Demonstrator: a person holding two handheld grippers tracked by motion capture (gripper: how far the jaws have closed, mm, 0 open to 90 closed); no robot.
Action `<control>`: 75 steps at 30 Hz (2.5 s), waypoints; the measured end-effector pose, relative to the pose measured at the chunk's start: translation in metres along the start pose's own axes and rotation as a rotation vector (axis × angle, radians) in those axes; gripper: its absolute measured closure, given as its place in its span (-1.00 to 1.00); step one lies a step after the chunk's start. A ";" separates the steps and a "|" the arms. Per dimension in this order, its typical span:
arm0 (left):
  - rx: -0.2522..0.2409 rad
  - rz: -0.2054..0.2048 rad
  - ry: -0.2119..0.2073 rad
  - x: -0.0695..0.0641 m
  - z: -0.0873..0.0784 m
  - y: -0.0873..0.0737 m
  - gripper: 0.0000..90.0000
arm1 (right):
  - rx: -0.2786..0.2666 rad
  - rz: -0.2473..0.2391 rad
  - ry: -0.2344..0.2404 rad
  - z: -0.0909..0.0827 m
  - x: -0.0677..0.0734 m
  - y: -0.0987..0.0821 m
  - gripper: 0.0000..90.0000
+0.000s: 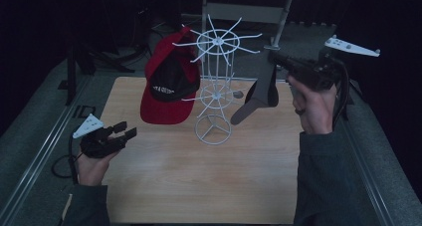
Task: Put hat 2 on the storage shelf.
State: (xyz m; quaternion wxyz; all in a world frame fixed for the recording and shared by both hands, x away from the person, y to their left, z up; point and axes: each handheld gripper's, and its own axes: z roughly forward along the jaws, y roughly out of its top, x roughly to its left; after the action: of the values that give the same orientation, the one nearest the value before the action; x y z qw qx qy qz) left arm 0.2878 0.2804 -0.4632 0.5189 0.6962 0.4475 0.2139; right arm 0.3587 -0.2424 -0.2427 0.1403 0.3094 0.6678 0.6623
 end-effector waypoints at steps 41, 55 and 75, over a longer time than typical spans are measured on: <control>-0.004 -0.005 -0.001 0.002 0.000 0.000 0.09 | 0.052 -0.116 -0.037 0.022 0.025 0.000 0.99; -0.003 -0.008 -0.002 0.002 0.001 0.000 0.09 | 0.070 -0.122 -0.029 0.029 0.027 -0.002 0.90; -0.004 -0.012 -0.002 0.003 0.000 -0.001 0.09 | 0.102 -0.110 -0.036 0.043 0.025 -0.011 0.66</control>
State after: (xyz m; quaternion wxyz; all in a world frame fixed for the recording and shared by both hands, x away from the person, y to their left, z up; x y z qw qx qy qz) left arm 0.2891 0.2828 -0.4646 0.5221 0.6925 0.4508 0.2112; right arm 0.3624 -0.1925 -0.2513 0.1724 0.2906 0.7141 0.6131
